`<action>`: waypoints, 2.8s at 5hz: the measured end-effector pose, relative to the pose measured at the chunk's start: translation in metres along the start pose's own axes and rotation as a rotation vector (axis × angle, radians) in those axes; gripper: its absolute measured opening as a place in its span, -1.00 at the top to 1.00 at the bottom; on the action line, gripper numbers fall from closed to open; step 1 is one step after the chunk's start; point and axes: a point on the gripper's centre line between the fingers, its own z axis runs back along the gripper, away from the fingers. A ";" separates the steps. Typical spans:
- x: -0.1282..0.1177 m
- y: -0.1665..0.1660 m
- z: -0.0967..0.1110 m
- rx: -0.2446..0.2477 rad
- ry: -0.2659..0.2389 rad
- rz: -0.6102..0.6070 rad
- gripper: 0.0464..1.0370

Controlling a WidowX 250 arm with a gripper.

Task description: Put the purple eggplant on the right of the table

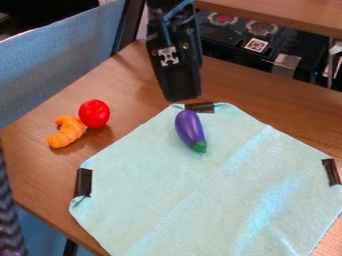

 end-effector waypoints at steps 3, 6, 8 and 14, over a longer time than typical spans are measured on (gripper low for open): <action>0.003 0.033 -0.003 0.098 -0.011 0.374 -0.92; -0.058 0.084 -0.045 0.411 -0.061 1.050 -0.92; -0.065 0.107 -0.083 0.423 -0.084 1.165 -0.92; -0.054 0.152 -0.138 0.570 -0.157 1.471 -0.92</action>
